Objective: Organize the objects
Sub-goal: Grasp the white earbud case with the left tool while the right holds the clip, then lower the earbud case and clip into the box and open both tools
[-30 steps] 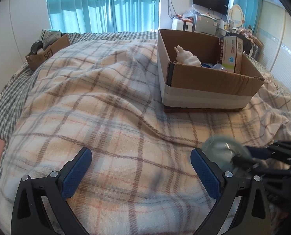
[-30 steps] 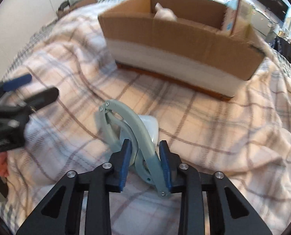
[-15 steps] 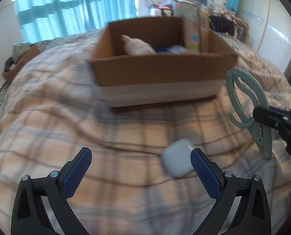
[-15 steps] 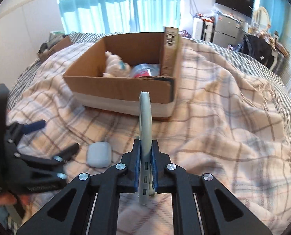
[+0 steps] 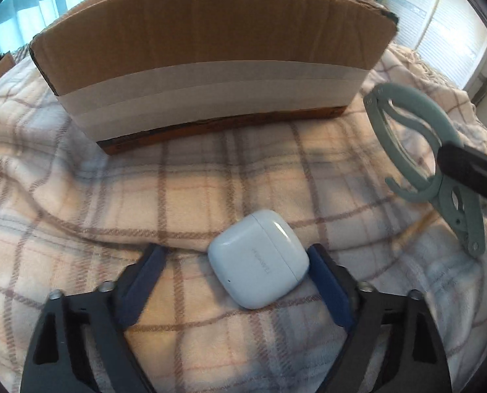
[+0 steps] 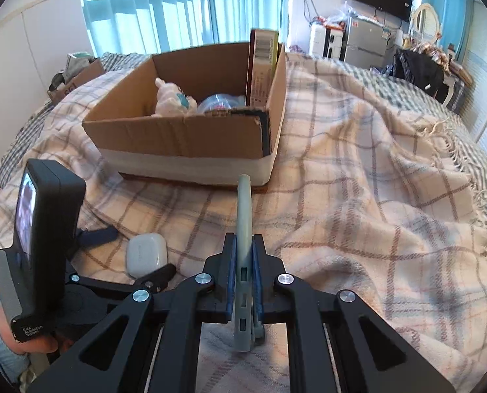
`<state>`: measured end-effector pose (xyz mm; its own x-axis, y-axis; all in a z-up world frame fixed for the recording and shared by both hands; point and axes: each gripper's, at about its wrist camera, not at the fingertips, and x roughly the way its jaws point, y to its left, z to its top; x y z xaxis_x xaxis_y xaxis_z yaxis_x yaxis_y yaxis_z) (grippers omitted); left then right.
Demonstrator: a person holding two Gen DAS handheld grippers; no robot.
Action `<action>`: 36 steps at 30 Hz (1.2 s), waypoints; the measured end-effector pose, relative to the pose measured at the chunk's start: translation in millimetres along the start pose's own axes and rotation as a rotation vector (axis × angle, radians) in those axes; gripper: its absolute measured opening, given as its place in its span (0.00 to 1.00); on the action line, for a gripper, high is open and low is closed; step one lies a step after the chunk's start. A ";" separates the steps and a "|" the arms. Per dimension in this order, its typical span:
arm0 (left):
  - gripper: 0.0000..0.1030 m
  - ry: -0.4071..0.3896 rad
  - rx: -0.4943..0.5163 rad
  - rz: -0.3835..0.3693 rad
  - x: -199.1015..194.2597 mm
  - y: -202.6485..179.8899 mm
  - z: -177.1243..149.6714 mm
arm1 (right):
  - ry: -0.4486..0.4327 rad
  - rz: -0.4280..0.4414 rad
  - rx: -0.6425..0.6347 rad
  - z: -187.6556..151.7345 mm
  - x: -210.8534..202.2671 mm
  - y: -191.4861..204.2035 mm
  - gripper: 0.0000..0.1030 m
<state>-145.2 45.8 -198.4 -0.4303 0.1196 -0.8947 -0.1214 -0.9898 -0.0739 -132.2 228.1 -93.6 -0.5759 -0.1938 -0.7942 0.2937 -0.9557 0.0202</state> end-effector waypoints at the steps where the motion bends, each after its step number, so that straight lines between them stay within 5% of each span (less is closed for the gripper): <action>1: 0.69 0.000 0.004 -0.017 -2.6 -0.5 -1.9 | -0.013 -0.003 0.000 0.0 -2.9 0.6 0.08; 2: 0.57 0.001 0.008 -0.035 -4.8 -1.2 -3.9 | -0.024 -0.005 0.001 0.2 -6.2 1.4 0.08; 8: 0.56 -0.024 -0.012 -0.065 -28.1 3.1 -17.7 | -0.063 -0.008 -0.014 1.7 -25.7 9.7 0.08; 16: 0.56 -0.152 -0.051 -0.051 -88.1 13.6 -19.7 | -0.141 -0.003 -0.032 4.6 -68.8 19.7 0.08; 26: 0.56 -0.339 -0.049 -0.024 -160.0 22.3 28.7 | -0.238 -0.020 -0.087 33.2 -114.5 38.3 0.08; 36: 0.56 -0.462 -0.042 -0.021 -193.1 37.4 92.7 | -0.339 -0.012 -0.136 102.3 -129.9 53.4 0.08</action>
<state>-149.6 -7.1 12.4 -0.7829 0.1517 -0.6033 -0.1020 -0.9880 -0.1160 -119.7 179.6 72.7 -0.7935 -0.2674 -0.5466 0.3714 -0.9244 -0.0871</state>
